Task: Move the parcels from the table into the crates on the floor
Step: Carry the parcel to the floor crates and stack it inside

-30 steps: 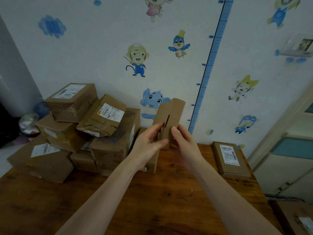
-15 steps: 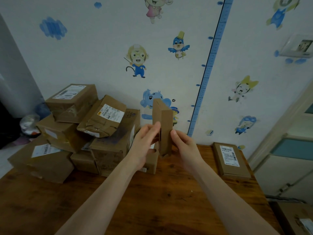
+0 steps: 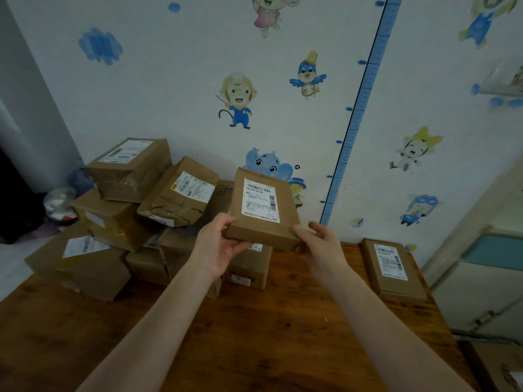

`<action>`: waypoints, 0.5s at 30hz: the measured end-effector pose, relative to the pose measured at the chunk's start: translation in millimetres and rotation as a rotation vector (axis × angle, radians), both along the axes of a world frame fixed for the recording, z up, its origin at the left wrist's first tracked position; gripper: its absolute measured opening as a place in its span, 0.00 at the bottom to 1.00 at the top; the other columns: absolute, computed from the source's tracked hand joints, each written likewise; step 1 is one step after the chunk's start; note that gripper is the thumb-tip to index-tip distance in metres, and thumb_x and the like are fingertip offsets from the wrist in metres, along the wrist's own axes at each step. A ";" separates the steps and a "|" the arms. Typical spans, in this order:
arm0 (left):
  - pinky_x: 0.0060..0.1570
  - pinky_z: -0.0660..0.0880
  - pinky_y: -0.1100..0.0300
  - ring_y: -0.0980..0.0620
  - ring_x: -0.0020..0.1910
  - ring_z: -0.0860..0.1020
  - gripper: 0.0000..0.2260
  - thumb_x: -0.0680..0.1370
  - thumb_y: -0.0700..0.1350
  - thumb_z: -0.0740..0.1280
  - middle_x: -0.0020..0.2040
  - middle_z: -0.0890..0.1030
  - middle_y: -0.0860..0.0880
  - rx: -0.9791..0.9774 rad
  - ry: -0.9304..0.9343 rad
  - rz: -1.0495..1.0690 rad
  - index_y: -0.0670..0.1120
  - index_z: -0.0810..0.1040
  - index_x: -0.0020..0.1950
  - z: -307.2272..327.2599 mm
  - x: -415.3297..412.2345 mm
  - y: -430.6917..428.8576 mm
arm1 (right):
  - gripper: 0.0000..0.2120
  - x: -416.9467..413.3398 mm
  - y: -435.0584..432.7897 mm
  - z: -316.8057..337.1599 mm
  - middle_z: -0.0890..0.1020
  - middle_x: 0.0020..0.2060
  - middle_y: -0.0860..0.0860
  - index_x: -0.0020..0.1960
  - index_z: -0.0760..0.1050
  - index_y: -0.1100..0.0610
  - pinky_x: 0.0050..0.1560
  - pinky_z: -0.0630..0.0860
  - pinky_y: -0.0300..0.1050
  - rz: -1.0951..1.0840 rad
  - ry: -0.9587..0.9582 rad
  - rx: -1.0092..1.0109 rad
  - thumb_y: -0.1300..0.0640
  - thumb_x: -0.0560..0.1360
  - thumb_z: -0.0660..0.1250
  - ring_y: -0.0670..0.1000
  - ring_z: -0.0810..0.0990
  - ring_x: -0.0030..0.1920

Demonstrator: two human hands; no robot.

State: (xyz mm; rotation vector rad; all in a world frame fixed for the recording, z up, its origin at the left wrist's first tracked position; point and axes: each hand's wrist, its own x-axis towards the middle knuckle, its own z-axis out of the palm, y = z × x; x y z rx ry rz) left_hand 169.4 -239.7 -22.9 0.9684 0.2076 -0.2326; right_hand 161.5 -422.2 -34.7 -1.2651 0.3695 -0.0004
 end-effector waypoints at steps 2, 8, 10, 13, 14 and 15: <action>0.52 0.78 0.49 0.41 0.55 0.80 0.11 0.78 0.39 0.60 0.56 0.81 0.37 0.001 0.015 0.000 0.37 0.74 0.58 -5.0 -1.9 3.4 | 0.28 1.1 -1.3 1.3 0.74 0.56 0.57 0.72 0.62 0.62 0.54 0.78 0.55 0.039 0.080 0.151 0.65 0.75 0.67 0.56 0.77 0.55; 0.40 0.81 0.52 0.43 0.54 0.79 0.13 0.77 0.38 0.63 0.58 0.78 0.39 0.124 0.064 -0.020 0.40 0.73 0.62 -16.2 -1.4 5.7 | 0.27 -1.5 1.4 -9.7 0.76 0.50 0.54 0.72 0.63 0.62 0.60 0.74 0.59 0.076 0.093 0.100 0.67 0.75 0.66 0.54 0.78 0.49; 0.44 0.81 0.50 0.44 0.56 0.78 0.15 0.77 0.38 0.64 0.58 0.78 0.41 0.177 0.083 -0.039 0.42 0.72 0.64 -22.4 1.6 3.6 | 0.26 -0.6 0.3 -16.4 0.77 0.52 0.54 0.72 0.63 0.61 0.62 0.73 0.61 0.072 0.094 0.087 0.67 0.76 0.65 0.55 0.78 0.52; 0.44 0.80 0.49 0.45 0.53 0.78 0.13 0.78 0.36 0.63 0.54 0.78 0.43 0.168 0.135 -0.053 0.44 0.71 0.62 -33.0 3.1 -8.0 | 0.28 -3.7 -7.1 -31.1 0.76 0.59 0.57 0.73 0.62 0.61 0.62 0.72 0.62 0.017 0.115 0.087 0.67 0.75 0.66 0.58 0.76 0.60; 0.45 0.79 0.48 0.45 0.52 0.78 0.12 0.78 0.36 0.63 0.53 0.78 0.44 0.165 0.145 -0.060 0.45 0.71 0.61 -35.5 2.1 -12.4 | 0.28 -5.2 -10.8 -35.5 0.76 0.61 0.58 0.73 0.62 0.61 0.63 0.72 0.61 -0.007 0.121 0.097 0.67 0.75 0.66 0.58 0.75 0.61; 0.47 0.79 0.47 0.45 0.52 0.78 0.12 0.79 0.36 0.62 0.53 0.78 0.44 0.172 0.149 -0.070 0.45 0.72 0.61 -40.6 0.4 -17.5 | 0.28 -8.5 -15.3 -42.2 0.75 0.61 0.58 0.73 0.62 0.61 0.64 0.72 0.60 -0.031 0.128 0.109 0.68 0.75 0.66 0.58 0.75 0.61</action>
